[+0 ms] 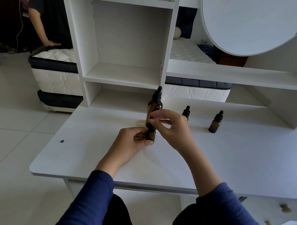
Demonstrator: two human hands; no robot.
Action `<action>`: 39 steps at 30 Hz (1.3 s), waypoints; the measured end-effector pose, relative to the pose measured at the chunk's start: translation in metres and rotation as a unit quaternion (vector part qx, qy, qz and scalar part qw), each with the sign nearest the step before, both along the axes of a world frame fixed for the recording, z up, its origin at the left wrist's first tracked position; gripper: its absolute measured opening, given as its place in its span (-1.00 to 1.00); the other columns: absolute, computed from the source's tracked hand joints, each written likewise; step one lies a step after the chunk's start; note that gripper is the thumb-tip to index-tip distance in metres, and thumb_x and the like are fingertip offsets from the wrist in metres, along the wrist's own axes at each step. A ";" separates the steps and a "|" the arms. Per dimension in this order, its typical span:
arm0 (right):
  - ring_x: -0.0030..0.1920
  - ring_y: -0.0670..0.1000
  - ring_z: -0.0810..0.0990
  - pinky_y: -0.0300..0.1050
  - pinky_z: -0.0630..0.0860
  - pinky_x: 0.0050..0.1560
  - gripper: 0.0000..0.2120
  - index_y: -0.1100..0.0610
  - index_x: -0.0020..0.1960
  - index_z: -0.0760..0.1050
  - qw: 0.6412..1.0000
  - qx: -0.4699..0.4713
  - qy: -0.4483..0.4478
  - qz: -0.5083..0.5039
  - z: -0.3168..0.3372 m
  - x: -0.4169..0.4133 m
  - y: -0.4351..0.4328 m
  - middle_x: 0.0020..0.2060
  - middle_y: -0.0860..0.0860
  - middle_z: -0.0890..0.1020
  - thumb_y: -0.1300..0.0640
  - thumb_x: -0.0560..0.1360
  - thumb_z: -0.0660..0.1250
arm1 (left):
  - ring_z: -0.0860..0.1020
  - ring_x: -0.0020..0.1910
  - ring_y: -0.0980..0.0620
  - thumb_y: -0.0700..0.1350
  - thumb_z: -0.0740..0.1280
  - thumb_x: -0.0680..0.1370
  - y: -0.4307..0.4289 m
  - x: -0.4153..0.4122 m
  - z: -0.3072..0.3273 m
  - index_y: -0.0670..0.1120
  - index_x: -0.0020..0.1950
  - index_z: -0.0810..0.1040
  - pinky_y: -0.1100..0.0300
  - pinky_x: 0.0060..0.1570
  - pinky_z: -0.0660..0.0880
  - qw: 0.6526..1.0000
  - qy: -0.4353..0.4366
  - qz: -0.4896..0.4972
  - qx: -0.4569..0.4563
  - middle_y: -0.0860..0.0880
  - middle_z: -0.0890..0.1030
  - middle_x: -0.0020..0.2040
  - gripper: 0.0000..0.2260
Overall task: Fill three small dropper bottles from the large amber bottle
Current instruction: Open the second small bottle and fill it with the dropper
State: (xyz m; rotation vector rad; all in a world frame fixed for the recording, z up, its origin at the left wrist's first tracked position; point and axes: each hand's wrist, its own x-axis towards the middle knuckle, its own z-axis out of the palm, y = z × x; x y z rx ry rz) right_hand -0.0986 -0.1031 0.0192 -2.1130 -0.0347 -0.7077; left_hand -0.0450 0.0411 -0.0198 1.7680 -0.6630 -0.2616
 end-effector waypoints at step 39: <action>-0.12 -0.02 0.59 -0.31 0.44 -0.19 -0.81 0.09 -0.13 0.56 0.966 0.118 0.104 -0.205 -0.041 -0.034 -0.015 -0.17 0.03 0.64 0.34 0.40 0.27 | 0.61 -0.17 0.32 -0.29 0.49 0.37 -0.001 0.001 -0.006 -0.10 0.04 0.60 0.48 -0.06 0.49 1.000 -0.022 0.007 -0.008 0.04 0.66 -0.11 -0.72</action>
